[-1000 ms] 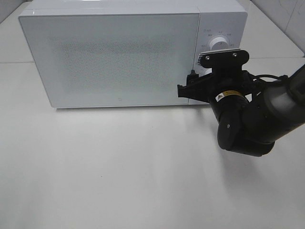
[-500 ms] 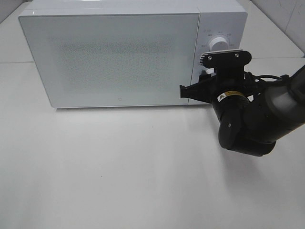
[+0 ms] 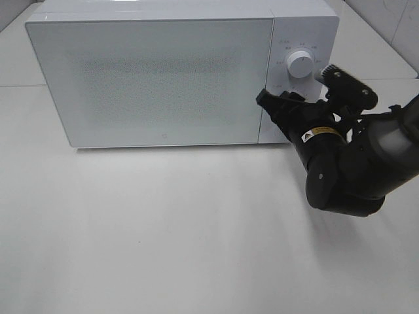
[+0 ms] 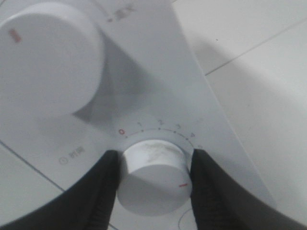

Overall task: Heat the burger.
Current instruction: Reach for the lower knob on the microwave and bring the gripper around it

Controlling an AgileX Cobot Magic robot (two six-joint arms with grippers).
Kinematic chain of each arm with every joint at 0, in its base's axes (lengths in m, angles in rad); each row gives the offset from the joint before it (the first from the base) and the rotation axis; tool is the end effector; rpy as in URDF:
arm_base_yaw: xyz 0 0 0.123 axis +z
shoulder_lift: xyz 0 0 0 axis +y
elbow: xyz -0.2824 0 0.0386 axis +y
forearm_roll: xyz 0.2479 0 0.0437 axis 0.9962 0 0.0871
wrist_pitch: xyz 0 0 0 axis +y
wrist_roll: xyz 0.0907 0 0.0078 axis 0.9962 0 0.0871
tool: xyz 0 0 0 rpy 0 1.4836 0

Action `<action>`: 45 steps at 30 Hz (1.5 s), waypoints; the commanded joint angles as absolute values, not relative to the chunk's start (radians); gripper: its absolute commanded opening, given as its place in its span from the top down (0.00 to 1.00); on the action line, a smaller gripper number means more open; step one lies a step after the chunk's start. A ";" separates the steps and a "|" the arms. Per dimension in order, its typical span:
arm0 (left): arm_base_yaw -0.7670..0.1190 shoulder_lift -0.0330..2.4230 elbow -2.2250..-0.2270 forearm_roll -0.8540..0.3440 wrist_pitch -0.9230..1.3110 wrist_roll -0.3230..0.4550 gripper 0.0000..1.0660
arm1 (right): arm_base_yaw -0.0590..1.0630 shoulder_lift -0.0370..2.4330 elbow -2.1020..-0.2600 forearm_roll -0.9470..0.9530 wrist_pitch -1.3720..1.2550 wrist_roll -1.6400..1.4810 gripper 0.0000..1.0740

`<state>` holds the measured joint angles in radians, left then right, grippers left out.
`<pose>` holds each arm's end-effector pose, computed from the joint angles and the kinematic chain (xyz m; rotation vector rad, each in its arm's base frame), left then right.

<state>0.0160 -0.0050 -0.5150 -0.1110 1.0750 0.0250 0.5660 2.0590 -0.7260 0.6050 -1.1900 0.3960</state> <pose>-0.0081 -0.0090 0.2805 0.0166 2.0352 -0.1069 0.3162 0.1440 0.1137 0.4805 1.6291 0.4398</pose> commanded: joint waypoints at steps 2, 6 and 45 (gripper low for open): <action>0.018 -0.018 -0.514 -0.113 1.067 0.024 0.08 | 0.569 2.058 -0.757 0.398 -1.215 0.777 0.98; 0.018 -0.018 -0.514 -0.113 1.067 0.024 0.08 | 0.569 2.058 -0.757 0.321 -1.244 1.129 0.98; 0.018 -0.018 -0.514 -0.113 1.067 0.024 0.08 | 0.569 2.058 -0.755 0.256 -1.404 1.440 0.72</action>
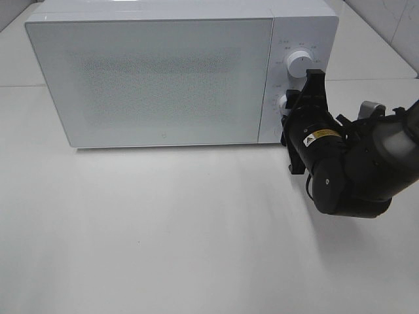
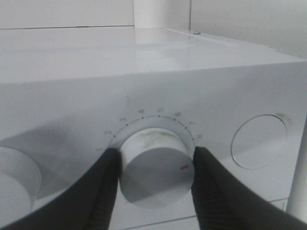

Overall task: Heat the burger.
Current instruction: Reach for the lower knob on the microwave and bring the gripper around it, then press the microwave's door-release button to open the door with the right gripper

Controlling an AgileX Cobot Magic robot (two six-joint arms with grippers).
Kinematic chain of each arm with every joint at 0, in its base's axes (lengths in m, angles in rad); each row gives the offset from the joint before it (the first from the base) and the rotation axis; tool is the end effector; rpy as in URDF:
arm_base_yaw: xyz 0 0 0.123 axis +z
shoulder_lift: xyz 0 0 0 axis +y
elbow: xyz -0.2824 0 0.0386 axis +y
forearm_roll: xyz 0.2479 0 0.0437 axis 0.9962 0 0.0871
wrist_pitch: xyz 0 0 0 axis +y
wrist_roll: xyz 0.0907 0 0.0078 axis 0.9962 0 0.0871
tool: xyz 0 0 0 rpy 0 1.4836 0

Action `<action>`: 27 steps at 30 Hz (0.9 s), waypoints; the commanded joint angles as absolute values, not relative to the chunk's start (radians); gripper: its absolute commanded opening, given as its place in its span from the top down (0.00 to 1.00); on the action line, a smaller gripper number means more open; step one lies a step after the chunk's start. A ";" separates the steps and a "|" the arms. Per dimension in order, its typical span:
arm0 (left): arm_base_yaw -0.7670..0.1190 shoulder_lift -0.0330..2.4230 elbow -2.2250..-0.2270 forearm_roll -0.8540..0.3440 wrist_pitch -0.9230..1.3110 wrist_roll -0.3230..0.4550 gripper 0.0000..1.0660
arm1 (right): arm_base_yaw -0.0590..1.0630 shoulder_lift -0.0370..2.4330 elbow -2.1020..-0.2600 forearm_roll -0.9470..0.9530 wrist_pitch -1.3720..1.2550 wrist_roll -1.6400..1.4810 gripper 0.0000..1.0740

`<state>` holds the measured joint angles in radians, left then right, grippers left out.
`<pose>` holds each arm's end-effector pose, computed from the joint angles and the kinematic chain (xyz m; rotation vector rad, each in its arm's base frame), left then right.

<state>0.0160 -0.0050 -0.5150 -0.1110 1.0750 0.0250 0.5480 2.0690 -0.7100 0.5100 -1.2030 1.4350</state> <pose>-0.0081 -0.0090 0.2805 0.0166 2.0352 -0.1069 0.3154 0.1439 0.1099 1.2552 1.3368 1.2152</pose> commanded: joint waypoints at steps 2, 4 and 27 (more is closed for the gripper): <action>0.018 -0.018 -0.514 -0.113 1.067 0.024 0.08 | 0.569 2.058 -0.750 0.258 -1.424 1.439 0.63; 0.018 -0.018 -0.514 -0.113 1.067 0.024 0.08 | 0.569 2.058 -0.740 0.268 -1.432 1.431 0.52; 0.018 -0.018 -0.514 -0.113 1.067 0.024 0.08 | 0.569 1.916 -0.566 0.226 -1.425 1.391 0.45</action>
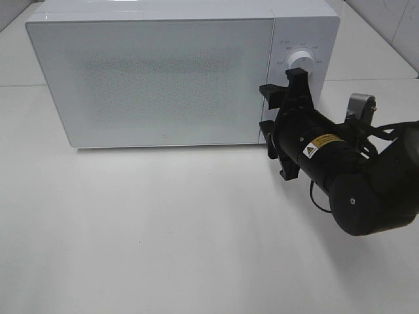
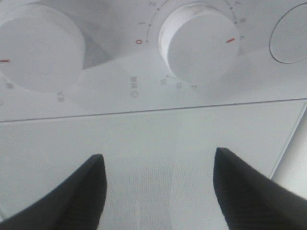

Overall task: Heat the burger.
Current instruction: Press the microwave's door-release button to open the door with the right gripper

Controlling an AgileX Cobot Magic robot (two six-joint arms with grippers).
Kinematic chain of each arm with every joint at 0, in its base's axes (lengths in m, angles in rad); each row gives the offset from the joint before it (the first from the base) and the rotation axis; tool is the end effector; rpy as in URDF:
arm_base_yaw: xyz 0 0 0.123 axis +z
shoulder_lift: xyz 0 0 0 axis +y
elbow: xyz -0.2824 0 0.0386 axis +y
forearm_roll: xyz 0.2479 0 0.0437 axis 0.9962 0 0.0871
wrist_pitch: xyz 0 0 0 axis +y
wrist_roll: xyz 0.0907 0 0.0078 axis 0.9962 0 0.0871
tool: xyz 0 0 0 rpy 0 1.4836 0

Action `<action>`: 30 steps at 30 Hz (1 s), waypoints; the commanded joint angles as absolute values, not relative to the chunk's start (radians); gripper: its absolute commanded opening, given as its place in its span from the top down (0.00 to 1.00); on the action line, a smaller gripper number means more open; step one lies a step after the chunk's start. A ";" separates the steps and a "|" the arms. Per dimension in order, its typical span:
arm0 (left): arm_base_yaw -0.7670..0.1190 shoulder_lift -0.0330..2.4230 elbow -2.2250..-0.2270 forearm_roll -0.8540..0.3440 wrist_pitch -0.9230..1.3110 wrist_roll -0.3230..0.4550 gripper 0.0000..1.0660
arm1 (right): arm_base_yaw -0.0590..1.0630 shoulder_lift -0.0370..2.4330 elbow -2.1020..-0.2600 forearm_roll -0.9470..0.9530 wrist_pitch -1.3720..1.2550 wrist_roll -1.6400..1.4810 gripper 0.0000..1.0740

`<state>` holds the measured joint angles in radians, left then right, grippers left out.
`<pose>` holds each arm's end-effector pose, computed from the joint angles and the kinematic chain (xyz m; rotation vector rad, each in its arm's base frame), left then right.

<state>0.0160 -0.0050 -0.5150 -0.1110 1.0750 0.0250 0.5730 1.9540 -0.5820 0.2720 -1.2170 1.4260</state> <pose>-0.0081 -0.0090 0.2805 0.0166 2.0352 -0.1069 0.2822 0.1548 0.1289 1.0285 1.5285 1.3456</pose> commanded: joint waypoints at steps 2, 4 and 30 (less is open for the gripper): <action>0.018 -0.018 -0.514 -0.113 1.067 0.024 0.08 | 0.569 1.891 -0.556 0.206 -1.419 1.376 0.45; 0.018 -0.018 -0.514 -0.113 1.067 0.024 0.08 | 0.569 1.852 -0.543 0.186 -1.395 1.348 0.45; 0.018 -0.018 -0.514 -0.113 1.067 0.024 0.08 | 0.567 1.432 -0.545 0.207 -0.446 0.377 0.45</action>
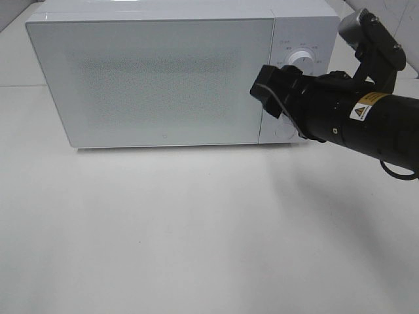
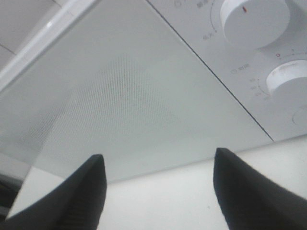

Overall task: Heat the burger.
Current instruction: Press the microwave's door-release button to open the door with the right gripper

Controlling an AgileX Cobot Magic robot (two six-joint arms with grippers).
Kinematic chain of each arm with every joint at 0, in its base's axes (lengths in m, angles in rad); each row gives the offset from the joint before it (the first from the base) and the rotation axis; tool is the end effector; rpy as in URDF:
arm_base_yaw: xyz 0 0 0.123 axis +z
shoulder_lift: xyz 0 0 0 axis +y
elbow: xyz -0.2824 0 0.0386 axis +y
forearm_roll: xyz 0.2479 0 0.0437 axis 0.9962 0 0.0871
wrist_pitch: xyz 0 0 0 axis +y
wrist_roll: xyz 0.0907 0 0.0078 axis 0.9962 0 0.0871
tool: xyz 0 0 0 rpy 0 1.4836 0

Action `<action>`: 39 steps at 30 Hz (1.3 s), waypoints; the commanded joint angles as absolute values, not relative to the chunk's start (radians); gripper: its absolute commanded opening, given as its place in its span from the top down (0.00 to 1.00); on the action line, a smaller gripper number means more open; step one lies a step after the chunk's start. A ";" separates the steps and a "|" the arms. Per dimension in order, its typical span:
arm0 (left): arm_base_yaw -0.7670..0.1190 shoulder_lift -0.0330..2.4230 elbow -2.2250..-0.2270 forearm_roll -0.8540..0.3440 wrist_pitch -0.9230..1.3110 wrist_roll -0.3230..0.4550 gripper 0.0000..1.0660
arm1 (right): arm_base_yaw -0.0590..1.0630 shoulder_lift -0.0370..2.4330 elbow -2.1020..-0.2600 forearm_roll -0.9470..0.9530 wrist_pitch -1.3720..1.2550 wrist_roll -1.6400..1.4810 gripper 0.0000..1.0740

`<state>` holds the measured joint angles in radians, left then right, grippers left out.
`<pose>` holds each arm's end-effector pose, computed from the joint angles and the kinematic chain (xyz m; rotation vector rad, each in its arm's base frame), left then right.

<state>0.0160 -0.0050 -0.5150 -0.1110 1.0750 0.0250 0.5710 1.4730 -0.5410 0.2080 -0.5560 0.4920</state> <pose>-0.0081 -0.0090 0.2805 0.0166 2.0352 -0.1069 0.2411 0.1431 0.2081 0.1732 1.9293 0.7447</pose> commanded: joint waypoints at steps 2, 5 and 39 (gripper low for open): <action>0.018 -0.018 -0.514 -0.113 1.067 0.024 0.08 | 0.567 1.416 -0.545 0.207 -0.406 0.335 0.45; 0.018 -0.018 -0.514 -0.113 1.067 0.024 0.08 | 0.567 1.357 -0.545 0.205 -0.250 0.187 0.45; 0.018 -0.018 -0.514 -0.113 1.067 0.024 0.08 | 0.568 0.940 -0.690 0.022 0.932 0.000 0.29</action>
